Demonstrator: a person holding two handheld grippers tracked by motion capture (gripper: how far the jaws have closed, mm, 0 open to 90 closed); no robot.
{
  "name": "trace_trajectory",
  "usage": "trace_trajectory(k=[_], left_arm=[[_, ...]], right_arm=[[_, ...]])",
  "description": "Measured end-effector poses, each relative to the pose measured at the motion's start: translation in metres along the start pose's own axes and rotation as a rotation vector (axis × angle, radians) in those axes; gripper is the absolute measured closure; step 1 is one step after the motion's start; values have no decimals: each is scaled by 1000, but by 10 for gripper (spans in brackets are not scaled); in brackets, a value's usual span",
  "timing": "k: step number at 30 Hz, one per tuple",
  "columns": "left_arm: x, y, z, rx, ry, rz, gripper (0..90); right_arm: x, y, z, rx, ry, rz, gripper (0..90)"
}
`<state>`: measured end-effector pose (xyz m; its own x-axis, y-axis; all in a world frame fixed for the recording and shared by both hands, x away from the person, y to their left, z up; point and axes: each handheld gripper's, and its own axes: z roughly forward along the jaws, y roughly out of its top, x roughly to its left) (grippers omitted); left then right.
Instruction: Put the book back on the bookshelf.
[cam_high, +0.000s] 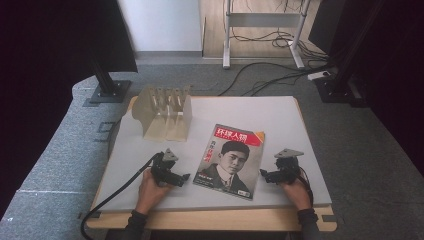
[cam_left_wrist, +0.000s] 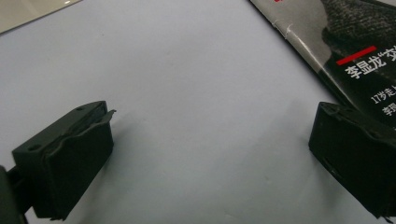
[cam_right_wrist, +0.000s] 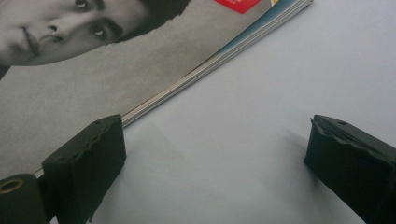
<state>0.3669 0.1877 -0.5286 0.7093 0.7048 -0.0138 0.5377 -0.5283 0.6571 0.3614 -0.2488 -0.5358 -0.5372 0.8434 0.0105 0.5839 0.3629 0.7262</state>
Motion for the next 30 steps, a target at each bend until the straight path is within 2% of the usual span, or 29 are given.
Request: trace_trajectory(k=[20,23,27,30], left_arm=[[1,1,0,7,-5,-2,0],[2,5,-1,26,-20,-5,0],[3,10,-2,23,-46,-13,0],[0,18,-2,16,-42,8,0]], right_arm=[[0,1,0,3,5,2,36],[-1,2,0,10,12,-5,38],[-5,7,1,15,10,-9,56],[-6,12,0,-1,16,-11,57]])
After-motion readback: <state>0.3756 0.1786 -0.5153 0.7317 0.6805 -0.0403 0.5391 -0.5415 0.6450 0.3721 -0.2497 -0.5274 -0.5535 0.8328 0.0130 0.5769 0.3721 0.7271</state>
